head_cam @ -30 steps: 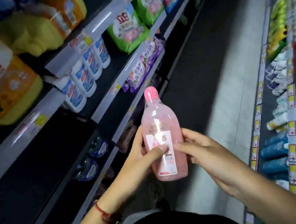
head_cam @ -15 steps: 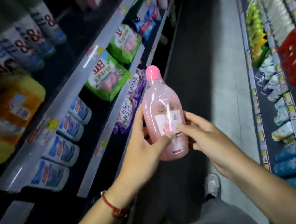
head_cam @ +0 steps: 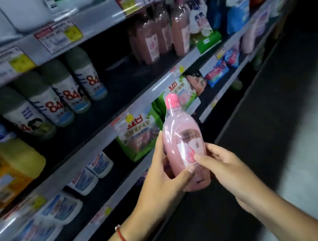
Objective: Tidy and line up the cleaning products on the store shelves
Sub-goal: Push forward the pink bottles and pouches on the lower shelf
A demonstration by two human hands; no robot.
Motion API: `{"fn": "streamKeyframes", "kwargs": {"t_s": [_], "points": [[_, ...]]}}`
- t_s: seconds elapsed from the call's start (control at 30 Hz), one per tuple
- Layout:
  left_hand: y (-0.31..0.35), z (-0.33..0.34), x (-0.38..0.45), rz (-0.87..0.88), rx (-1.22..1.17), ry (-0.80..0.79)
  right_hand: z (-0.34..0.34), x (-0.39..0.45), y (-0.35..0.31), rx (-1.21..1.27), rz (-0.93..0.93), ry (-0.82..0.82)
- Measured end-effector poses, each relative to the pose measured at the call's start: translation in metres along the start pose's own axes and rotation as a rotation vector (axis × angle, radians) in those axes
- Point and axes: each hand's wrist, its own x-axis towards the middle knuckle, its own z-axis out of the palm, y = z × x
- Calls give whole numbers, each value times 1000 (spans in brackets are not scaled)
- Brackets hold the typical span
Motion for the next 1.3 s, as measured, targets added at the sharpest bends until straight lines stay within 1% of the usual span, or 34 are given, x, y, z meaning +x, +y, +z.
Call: {"fn": "streamKeyframes", "kwargs": {"t_s": [0.17, 0.27, 0.37, 0.43, 0.5, 0.6, 0.7, 0.8, 0.83, 0.9, 0.97, 1.07, 1.17, 1.27, 1.3], "points": [[1, 25, 41, -34, -36, 187, -31, 64, -28, -64, -2, -139], [3, 26, 65, -24, 21, 290, -34, 99, -40, -62, -7, -189], [4, 19, 101, 18, 103, 363, -36, 140, -54, -71, -42, -159], [2, 14, 127, 47, 176, 380, -38, 163, -63, -65, -77, -129], [3, 11, 151, 31, 211, 389, -41, 182, -70, -38, -90, -113], [12, 7, 193, -28, 246, 379, -47, 214, -90, -72, -130, -80], [19, 4, 230, -19, 168, 328, -53, 246, -105, -90, -193, -19], [18, 2, 268, 60, 43, 316, -56, 272, -118, -102, -245, 2], [16, 0, 282, 98, 20, 345, -56, 282, -122, -113, -266, 8], [13, -4, 308, 170, 36, 458, -53, 299, -131, -110, -288, 13], [13, -8, 327, 251, 71, 515, -50, 314, -139, -109, -267, 3], [20, -9, 344, 283, 113, 608, -45, 334, -148, -141, -249, -44], [23, -7, 356, 320, 69, 650, -47, 348, -157, -161, -168, -87], [22, -10, 368, 327, 120, 697, -49, 358, -163, -197, -92, -190], [21, -10, 370, 311, 141, 711, -49, 360, -163, -206, -95, -229]]}}
